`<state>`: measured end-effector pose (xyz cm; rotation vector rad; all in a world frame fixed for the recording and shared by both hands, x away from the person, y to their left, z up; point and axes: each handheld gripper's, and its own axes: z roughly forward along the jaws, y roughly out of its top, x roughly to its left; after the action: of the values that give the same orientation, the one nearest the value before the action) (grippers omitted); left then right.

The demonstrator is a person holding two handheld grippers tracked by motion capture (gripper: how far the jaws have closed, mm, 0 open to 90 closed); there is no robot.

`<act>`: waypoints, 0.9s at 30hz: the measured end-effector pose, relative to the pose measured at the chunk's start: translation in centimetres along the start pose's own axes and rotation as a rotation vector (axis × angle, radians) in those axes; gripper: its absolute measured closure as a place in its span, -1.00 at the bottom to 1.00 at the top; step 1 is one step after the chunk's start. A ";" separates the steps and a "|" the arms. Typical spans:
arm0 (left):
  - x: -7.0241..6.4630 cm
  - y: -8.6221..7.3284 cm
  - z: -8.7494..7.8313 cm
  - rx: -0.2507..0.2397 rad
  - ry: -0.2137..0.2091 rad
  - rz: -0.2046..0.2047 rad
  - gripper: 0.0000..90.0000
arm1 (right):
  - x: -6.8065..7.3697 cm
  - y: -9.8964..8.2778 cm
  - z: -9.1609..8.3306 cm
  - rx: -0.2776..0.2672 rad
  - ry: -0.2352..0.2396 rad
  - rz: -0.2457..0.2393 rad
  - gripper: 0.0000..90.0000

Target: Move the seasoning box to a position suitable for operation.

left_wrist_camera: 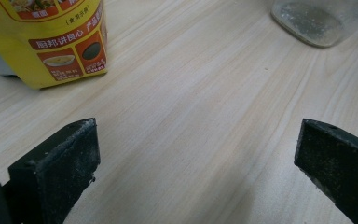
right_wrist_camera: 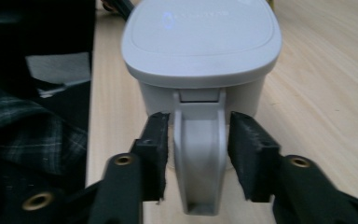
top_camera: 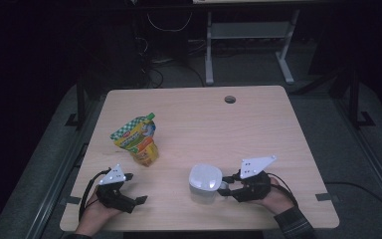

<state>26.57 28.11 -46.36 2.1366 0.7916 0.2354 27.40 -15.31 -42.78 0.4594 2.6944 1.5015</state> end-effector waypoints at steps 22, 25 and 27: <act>-0.5 0.2 -0.1 0.003 -0.020 0.003 -0.92 | 2.5 -2.9 -3.3 -0.033 -0.115 0.078 0.80; -0.6 0.3 0.0 0.007 -0.023 0.007 -0.92 | 3.3 -3.0 -2.8 -0.032 -0.097 0.067 0.98; -0.6 0.3 0.0 0.004 -0.023 0.006 -0.92 | 3.4 -3.0 -2.6 -0.031 -0.093 0.060 0.99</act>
<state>26.22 27.62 -46.09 2.1426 0.7727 0.2120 22.99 -18.06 -43.49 0.5985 2.6054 1.4946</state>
